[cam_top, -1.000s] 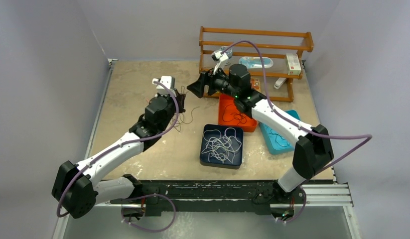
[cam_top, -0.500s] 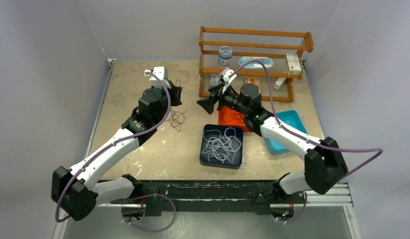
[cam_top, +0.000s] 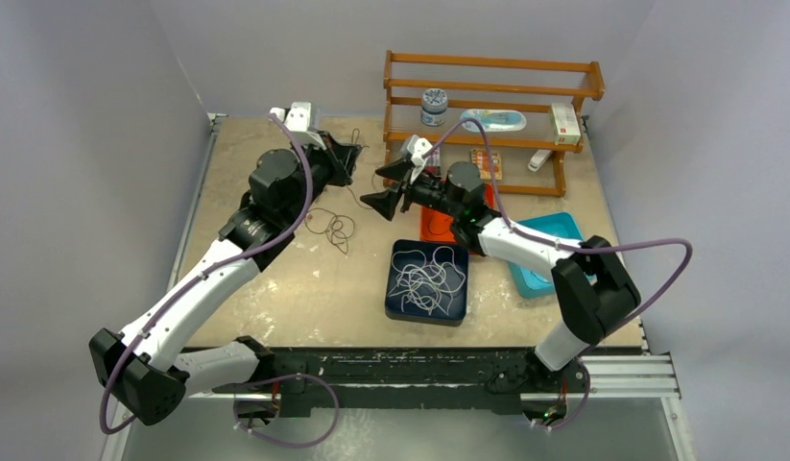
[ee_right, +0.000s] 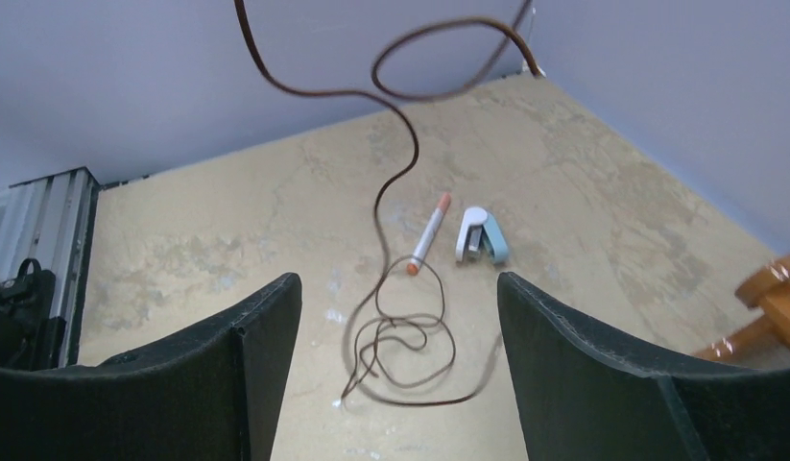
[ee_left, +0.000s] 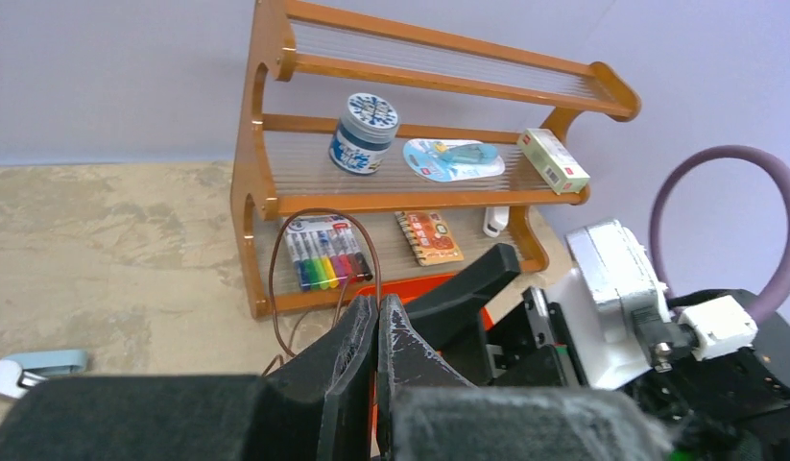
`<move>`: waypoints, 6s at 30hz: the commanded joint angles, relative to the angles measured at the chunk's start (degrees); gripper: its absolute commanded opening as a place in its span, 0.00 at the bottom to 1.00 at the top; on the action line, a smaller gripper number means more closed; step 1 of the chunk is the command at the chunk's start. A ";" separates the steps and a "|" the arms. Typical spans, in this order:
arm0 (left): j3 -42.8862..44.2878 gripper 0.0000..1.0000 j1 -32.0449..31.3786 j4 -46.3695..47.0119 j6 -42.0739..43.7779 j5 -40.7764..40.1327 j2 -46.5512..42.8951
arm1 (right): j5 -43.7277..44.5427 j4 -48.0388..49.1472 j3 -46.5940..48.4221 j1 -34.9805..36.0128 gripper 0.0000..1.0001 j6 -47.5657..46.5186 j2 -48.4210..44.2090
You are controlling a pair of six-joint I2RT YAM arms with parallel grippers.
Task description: Untangle the cables
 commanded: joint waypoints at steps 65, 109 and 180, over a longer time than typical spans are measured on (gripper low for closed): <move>-0.27 0.53 0.95 -4.14 -0.94 -7.51 -4.24 | 31.77 -12.61 0.28 -1.94 0.00 2.12 -16.31; -0.92 0.54 1.28 -5.08 -1.11 -7.19 1.65 | 39.01 -9.26 -15.77 -9.64 0.00 14.70 -6.26; -12.37 0.61 4.36 -14.59 -24.71 -12.22 22.66 | 32.83 -14.58 -17.06 -9.62 0.51 8.39 -24.72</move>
